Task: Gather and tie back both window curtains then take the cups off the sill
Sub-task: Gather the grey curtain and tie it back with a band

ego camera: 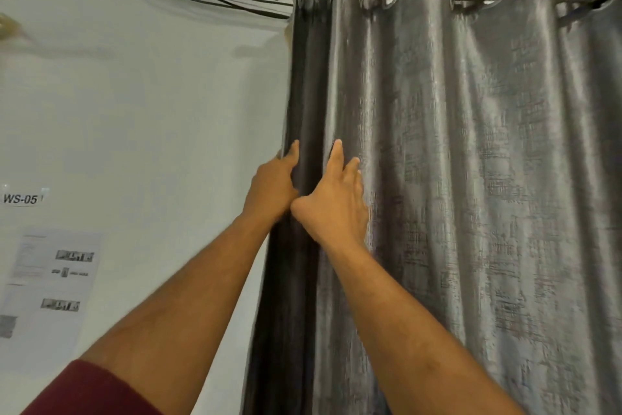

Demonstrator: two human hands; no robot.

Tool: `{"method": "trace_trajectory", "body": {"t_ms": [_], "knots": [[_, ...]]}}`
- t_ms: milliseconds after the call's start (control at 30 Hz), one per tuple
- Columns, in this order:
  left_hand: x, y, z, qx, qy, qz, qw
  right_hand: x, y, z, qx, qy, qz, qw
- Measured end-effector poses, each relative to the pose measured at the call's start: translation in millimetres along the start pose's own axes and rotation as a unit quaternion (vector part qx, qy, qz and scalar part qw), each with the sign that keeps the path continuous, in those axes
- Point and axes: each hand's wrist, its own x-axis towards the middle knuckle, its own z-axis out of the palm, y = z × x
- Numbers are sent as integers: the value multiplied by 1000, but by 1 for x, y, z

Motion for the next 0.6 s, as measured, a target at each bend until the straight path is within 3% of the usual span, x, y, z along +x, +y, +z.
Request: {"method": "trace_trajectory", "body": {"t_ms": [167, 267, 400, 600], "knots": [[-18, 4, 19, 16, -96, 7, 995, -3, 21, 11, -89, 26, -33, 995], [-47, -2, 45, 6, -111, 47, 993, -34, 51, 32, -128, 9, -56, 990], [-87, 2, 73, -30, -120, 50, 991, -84, 88, 50, -110, -31, -38, 993], [-131, 7, 103, -98, -149, 30, 983, -130, 116, 59, -48, -20, 14, 999]]}}
